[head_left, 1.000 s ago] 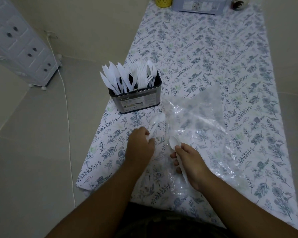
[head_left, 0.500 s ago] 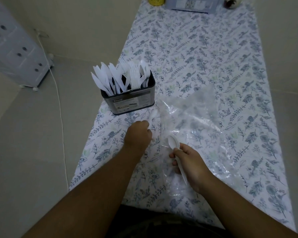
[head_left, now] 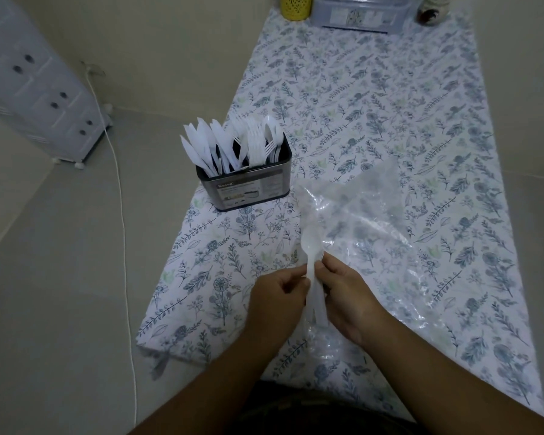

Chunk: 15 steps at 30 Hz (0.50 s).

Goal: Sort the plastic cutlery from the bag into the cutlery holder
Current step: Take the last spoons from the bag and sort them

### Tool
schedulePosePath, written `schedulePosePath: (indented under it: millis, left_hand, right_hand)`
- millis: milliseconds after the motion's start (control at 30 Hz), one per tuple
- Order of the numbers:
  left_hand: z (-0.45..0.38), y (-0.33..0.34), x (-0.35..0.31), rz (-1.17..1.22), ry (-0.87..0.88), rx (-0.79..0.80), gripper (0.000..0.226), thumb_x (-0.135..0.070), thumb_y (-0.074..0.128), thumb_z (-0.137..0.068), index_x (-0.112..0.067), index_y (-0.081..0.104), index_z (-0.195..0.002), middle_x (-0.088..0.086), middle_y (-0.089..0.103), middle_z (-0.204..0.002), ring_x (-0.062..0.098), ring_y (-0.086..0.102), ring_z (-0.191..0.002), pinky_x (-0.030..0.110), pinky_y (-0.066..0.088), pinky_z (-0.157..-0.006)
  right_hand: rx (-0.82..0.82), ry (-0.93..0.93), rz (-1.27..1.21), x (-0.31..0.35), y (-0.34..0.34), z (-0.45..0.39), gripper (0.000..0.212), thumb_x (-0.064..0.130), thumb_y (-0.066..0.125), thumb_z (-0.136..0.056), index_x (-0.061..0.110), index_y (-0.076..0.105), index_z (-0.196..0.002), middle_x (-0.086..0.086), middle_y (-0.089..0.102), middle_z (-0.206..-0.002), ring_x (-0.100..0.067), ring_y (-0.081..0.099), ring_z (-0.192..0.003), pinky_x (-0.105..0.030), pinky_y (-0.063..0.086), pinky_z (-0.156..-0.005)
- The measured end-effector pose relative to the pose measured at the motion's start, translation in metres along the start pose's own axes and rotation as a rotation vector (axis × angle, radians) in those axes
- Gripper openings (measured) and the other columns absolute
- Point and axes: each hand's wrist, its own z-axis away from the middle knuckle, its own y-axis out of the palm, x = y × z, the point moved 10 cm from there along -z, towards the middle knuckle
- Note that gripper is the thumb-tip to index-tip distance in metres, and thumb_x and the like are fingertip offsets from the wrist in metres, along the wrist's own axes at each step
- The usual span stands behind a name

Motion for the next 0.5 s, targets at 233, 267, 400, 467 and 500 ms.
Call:
schedulePosePath:
  millis: [233,267,400,467,500]
  left_hand:
    - [0.017,-0.004,-0.037,-0.269,0.264,-0.092,0.035,-0.014,0.067,-0.092,-0.031,0.065,-0.124,-0.019,0.069,-0.091,-0.005,0.067,-0.078,0.008,0.051,-0.067]
    - [0.018,-0.004,-0.042,-0.300,0.314,-0.100,0.034,-0.013,0.066,-0.093,-0.029,0.066,-0.123,-0.017,0.069,-0.093,-0.004,0.067,-0.079,0.007,0.050,-0.068]
    - [0.019,-0.003,-0.054,-0.392,0.422,-0.116,0.027,-0.020,0.061,-0.096,-0.025,0.069,-0.121,-0.008,0.068,-0.097,0.002,0.064,-0.084,0.015,0.054,-0.072]
    - [0.019,-0.004,-0.056,-0.375,0.421,-0.136,0.022,-0.021,0.065,-0.094,-0.022,0.071,-0.115,-0.009,0.066,-0.092,0.003,0.064,-0.081,0.016,0.054,-0.069]
    - [0.018,-0.004,-0.056,-0.366,0.422,-0.140,0.020,-0.021,0.067,-0.093,-0.021,0.072,-0.112,-0.010,0.066,-0.091,0.004,0.065,-0.081,0.016,0.055,-0.068]
  right_hand:
    - [0.038,-0.047,-0.018,0.008,0.011,0.005,0.032,0.010,0.049,-0.105,0.013,0.065,-0.132,-0.020,0.074,-0.117,-0.035,0.073,-0.106,-0.048,0.057,-0.094]
    - [0.042,-0.055,-0.019,0.009,0.013,0.005,0.032,0.010,0.049,-0.105,0.013,0.066,-0.132,-0.021,0.074,-0.114,-0.034,0.073,-0.104,-0.045,0.059,-0.089]
    - [0.043,-0.074,-0.057,0.013,0.016,0.007,0.031,0.008,0.048,-0.104,0.010,0.067,-0.129,-0.019,0.076,-0.105,-0.029,0.076,-0.093,-0.035,0.061,-0.074]
    - [0.060,-0.073,-0.078,0.012,0.019,0.007,0.034,0.005,0.045,-0.104,0.010,0.067,-0.130,-0.018,0.076,-0.110,-0.030,0.075,-0.098,-0.034,0.061,-0.073]
    - [0.062,-0.072,-0.076,0.011,0.019,0.007,0.035,0.004,0.044,-0.105,0.010,0.067,-0.130,-0.018,0.076,-0.112,-0.031,0.075,-0.100,-0.034,0.062,-0.073]
